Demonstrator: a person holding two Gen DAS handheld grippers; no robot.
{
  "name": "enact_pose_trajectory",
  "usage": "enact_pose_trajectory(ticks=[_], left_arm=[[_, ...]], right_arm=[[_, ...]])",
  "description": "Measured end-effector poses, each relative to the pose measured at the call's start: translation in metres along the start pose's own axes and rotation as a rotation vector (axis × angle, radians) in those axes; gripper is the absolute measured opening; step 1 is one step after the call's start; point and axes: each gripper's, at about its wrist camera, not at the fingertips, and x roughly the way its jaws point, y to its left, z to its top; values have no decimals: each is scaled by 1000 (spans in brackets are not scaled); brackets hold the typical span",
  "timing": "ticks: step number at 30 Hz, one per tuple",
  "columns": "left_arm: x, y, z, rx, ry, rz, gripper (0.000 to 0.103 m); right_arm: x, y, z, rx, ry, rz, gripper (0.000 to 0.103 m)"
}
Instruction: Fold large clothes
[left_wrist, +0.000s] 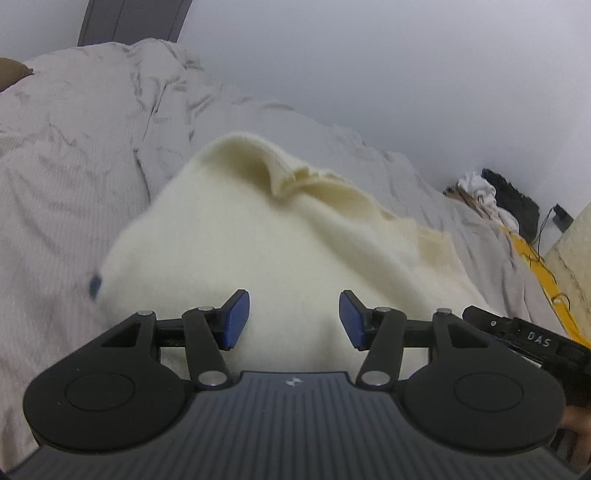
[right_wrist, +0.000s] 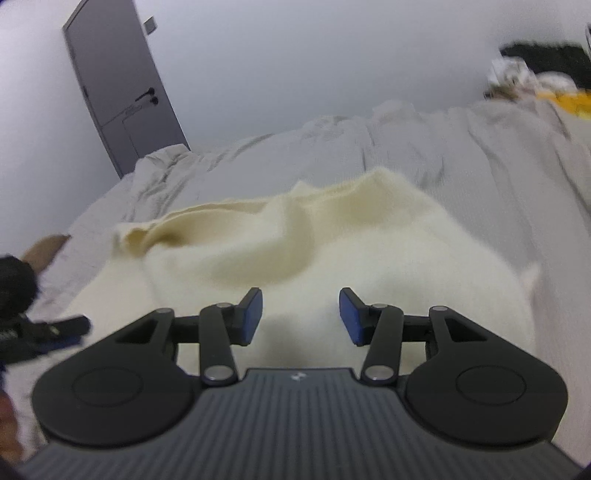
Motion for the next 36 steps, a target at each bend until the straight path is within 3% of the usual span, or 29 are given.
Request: enact_pose_trajectory(ticks=[4,11,12,13,15,19,26,36], left_arm=[[-10,2,-11,-54,29,-29,63],[-14,4,-15,-83,36,-26,70],[-11,6,-15,-94,42,-24,72],[-9,8,-15,-112,51,-21,76],[-4,14,-14,-158,74,-18,81],[4,27,-14,-258,116,-45,84],[22,52,-17,-441,162,-86,84],[37,78,-25,-667,125,-148,82]], right_arm=[[-18,-2,-15,82,25,10,57],[-29,-1,-29,184,54,52,57],[-29,-2,-30,196,59,58,63],[-28,-3,-32,211,67,69,80],[-25,-6,-37,263,74,108,96],[-9,-18,-44,403,143,183,94],[11,-42,-62,632,209,204,94],[31,-62,-72,842,161,238,95]])
